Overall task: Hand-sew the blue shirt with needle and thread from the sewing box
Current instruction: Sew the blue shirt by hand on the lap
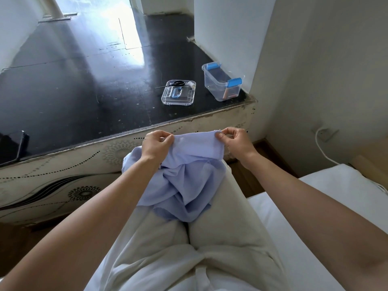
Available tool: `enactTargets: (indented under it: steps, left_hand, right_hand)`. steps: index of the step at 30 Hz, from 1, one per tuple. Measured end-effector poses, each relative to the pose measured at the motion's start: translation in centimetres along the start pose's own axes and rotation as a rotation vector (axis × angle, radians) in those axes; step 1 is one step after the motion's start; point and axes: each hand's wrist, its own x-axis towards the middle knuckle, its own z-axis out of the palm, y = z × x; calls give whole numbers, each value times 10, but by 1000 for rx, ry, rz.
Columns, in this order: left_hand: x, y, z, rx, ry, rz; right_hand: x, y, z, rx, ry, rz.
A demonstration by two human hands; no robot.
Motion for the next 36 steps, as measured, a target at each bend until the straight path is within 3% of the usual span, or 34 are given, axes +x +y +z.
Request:
enactTargets:
  steps: [10,16,21,26,28,30,33,36]
  left_hand:
    - [1,5,1,115,-1,38]
    - [-4,12,-1,-104,-134,-50]
    - [-9,14,1,-325,-220,-196]
    - [-10,20,6,-438,-190,-291]
    - [-10,21,6,-448,-176,-305]
    - [-10,20,5,-470,-178,-302]
    - [-11,19,5,-529,-210,-290]
    - [-14,24,5,-538,-225,-300]
  right_hand:
    - [2,-8,10,40,152,20]
    - [7,-6,7,54,233,107]
    - [14,0,-1,-42,158,238]
    - [6,-5,8,-282,-180,259]
    - [2,-8,12,-543,-236,207]
    - [-1,-15,16,-647,-128,49]
    - [-5,-25,26,-373,-5,-219]
    - [-3,-28,37,-356,-34,-301]
